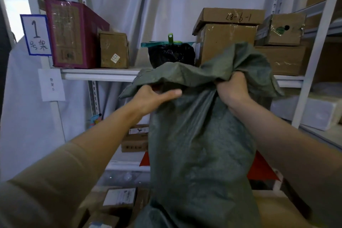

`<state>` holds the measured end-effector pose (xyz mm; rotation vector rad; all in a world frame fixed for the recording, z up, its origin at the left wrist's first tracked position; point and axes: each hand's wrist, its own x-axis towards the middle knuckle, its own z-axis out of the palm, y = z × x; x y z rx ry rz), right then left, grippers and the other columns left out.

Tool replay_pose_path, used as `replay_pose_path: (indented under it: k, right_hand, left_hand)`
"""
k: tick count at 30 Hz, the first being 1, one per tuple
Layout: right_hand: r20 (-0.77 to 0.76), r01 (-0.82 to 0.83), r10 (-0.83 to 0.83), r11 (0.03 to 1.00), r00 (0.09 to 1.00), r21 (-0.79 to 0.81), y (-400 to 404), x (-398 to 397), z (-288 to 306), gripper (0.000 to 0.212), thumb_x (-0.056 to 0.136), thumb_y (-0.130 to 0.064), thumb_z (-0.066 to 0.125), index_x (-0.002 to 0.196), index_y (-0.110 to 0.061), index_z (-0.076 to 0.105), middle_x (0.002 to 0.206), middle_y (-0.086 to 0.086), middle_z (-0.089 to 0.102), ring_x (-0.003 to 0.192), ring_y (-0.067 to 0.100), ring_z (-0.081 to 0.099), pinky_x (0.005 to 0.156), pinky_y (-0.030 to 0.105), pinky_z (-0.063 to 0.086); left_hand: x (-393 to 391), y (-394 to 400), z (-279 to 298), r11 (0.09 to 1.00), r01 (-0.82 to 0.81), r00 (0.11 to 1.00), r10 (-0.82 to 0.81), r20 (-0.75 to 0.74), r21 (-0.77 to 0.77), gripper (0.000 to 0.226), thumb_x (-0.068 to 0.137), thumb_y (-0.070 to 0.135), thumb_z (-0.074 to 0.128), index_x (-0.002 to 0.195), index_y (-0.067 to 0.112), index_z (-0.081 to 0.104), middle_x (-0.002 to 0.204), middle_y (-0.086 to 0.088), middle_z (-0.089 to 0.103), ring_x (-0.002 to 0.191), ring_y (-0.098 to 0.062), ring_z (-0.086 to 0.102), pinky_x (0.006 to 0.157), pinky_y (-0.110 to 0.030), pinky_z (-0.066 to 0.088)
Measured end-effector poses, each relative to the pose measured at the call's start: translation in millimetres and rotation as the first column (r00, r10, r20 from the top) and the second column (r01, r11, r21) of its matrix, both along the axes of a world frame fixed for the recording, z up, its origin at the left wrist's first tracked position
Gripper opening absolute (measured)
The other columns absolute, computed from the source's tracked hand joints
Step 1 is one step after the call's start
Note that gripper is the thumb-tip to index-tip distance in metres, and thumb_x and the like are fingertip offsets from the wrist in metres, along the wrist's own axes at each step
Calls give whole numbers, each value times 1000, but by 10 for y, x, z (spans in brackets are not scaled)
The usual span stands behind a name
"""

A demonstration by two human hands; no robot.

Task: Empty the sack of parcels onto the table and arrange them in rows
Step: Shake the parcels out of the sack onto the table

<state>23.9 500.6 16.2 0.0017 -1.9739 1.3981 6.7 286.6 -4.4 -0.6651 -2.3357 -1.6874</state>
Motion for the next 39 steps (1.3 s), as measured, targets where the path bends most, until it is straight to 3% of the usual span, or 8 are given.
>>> replay_pose_path:
  k: [5,10,15,19,27,33,36,39]
  right_hand:
    - [0,-203,206,962,979,-182,-239,44,44,6,97,-13,60,93,-17,60,98,3,66,99,25,65,90,40,56]
    - [4,-379,394,886,919,-268,-411,-37,73,10,97,-8,57,104,-10,64,104,14,71,97,29,70,90,47,58]
    - [222,-479,461,877,859,31,-196,11,50,47,83,-25,78,126,-13,62,117,0,69,110,17,65,98,35,53]
    - [542,-412,89,753,836,513,161,78,17,95,57,-68,83,137,-25,54,130,-11,57,119,13,55,101,33,46]
    - [489,-383,111,777,865,500,-44,3,-341,123,40,-87,75,144,-27,45,141,-12,51,129,14,50,108,29,40]
    - [294,-256,87,754,952,605,-14,-54,-409,32,80,-47,76,83,-16,72,89,3,75,86,22,70,82,40,57]
    - [213,-249,157,810,964,531,-17,-52,-486,23,89,-27,73,69,-17,67,79,4,71,76,18,66,76,37,53]
    - [157,-335,296,808,942,485,-87,-21,-477,8,91,-16,70,95,-9,73,95,3,72,90,15,67,83,31,52]
  left_hand:
    - [-20,190,-238,946,74,990,-31,139,-316,109,56,66,84,146,24,38,146,7,47,131,-15,48,113,-34,37]
    - [57,606,-366,993,-106,979,112,168,-44,106,70,51,82,152,17,25,152,0,39,137,-20,41,110,-28,30]
    - [-22,578,-372,970,-242,969,241,57,13,47,92,38,65,134,20,54,134,-6,58,123,-25,54,106,-33,41]
    - [-102,397,-202,936,-263,959,226,172,233,50,93,37,63,135,13,52,127,-8,61,116,-27,58,105,-43,45]
    - [-124,602,-90,885,-240,954,139,267,398,31,83,29,58,105,9,68,100,-12,73,92,-31,70,89,-48,57]
    - [-52,610,-47,941,-178,981,147,127,286,30,93,35,62,114,15,65,111,-5,69,103,-26,65,96,-45,53]
    - [2,491,-51,977,-207,969,197,147,57,86,70,64,76,137,14,54,126,1,61,114,-19,59,101,-38,50]
    - [34,370,-69,991,-108,939,127,319,-76,131,40,86,74,146,16,43,139,-5,57,119,-24,59,103,-41,48]
